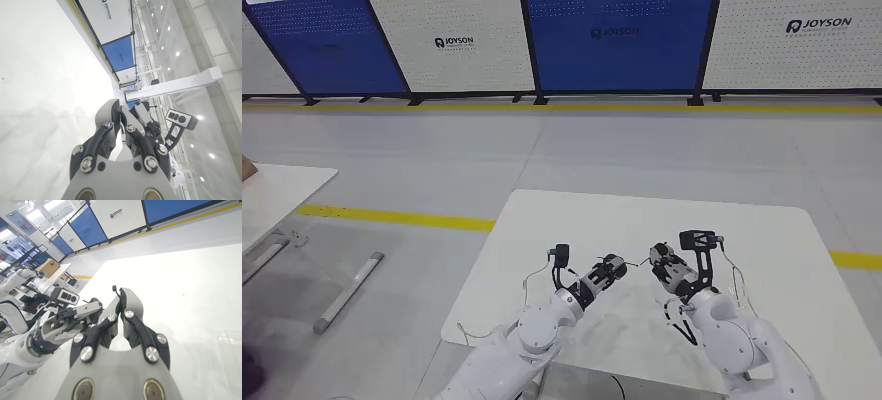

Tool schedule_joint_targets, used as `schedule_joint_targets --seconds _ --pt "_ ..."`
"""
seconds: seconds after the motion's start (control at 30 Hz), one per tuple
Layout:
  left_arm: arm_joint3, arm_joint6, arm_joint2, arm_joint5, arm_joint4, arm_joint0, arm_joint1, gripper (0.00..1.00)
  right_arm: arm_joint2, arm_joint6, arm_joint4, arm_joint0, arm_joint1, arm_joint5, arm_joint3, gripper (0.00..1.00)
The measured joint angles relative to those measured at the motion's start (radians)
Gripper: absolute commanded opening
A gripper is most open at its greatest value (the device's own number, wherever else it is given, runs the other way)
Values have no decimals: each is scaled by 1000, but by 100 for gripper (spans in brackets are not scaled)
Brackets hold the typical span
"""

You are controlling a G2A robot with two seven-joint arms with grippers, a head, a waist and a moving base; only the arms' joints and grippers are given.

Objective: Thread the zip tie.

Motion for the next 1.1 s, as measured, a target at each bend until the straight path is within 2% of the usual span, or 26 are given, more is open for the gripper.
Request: schedule_joint_targets --seconds 1.1 --pt "0 0 0 0 0 0 0 0 6 18 -9 6 -16 -18 11 0"
